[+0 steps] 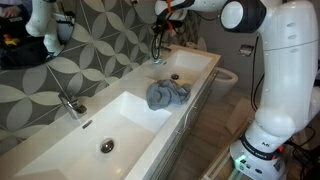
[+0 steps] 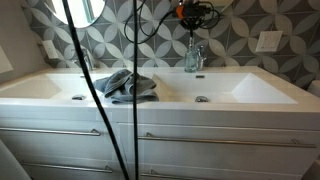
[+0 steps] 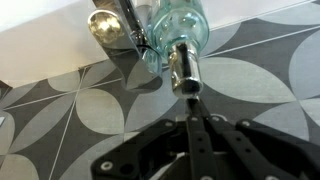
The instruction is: Press down on the pump bottle
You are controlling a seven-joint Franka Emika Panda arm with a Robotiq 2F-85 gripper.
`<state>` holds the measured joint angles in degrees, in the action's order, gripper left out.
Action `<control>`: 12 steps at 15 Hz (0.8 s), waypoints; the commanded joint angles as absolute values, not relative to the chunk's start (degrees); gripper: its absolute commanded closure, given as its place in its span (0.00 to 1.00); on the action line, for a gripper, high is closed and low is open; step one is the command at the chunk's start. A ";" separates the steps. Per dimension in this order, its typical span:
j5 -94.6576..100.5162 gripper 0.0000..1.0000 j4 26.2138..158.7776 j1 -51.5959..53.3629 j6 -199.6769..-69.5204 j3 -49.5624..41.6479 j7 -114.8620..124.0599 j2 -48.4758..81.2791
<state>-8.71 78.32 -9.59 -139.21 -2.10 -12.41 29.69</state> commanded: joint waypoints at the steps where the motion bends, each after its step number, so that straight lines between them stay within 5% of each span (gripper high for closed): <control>1: -7.13 0.98 76.55 -9.71 -136.29 -2.24 -10.76 30.08; 12: -6.41 0.98 75.27 -9.75 -133.73 -2.44 -10.20 30.92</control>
